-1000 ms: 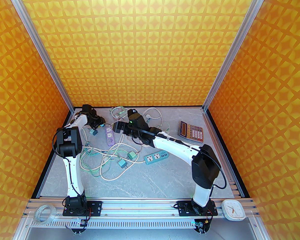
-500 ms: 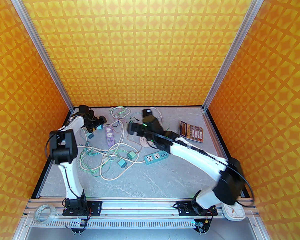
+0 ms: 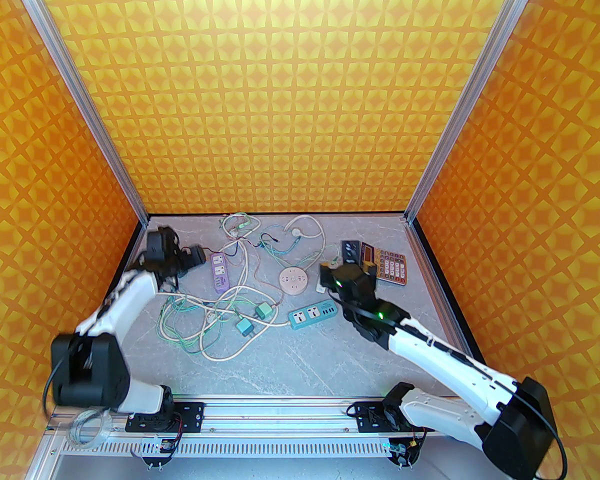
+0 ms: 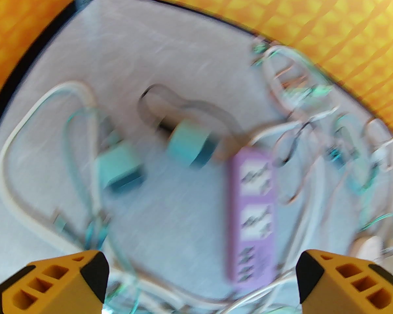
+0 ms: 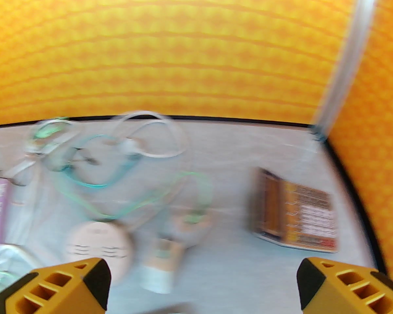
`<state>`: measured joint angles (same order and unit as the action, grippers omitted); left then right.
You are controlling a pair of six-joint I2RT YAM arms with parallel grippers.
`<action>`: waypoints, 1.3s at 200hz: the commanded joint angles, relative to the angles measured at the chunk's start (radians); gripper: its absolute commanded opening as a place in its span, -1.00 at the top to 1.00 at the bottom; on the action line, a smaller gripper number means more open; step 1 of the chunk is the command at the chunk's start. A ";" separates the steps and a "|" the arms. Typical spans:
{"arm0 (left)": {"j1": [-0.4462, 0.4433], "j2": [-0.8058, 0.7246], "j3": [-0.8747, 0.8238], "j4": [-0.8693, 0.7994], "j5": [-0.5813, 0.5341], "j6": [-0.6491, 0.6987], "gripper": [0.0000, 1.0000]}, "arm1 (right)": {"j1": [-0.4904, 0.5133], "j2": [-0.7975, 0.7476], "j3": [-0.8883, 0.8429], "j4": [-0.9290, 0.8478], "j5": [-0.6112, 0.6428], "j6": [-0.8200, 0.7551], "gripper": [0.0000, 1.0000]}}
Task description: Pull the plug off the socket
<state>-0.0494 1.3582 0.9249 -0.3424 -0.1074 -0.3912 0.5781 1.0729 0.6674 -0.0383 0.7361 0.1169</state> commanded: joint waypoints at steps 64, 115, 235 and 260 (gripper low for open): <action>0.004 -0.089 -0.291 0.402 -0.293 0.172 -0.98 | -0.311 0.238 -0.250 0.582 -0.102 -0.148 -0.97; 0.001 0.012 -0.489 0.947 -0.236 0.375 -0.98 | -0.382 0.322 -0.366 0.943 -0.341 -0.176 -0.97; 0.048 0.192 -0.564 1.277 -0.126 0.395 -0.98 | -0.451 0.448 -0.293 0.913 -0.446 -0.135 -0.97; 0.048 0.194 -0.563 1.281 -0.127 0.394 -0.98 | -0.451 0.447 -0.292 0.914 -0.446 -0.135 -0.97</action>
<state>-0.0071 1.5517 0.3527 0.9127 -0.2573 0.0051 0.1287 1.5341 0.3695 0.8970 0.3092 -0.0380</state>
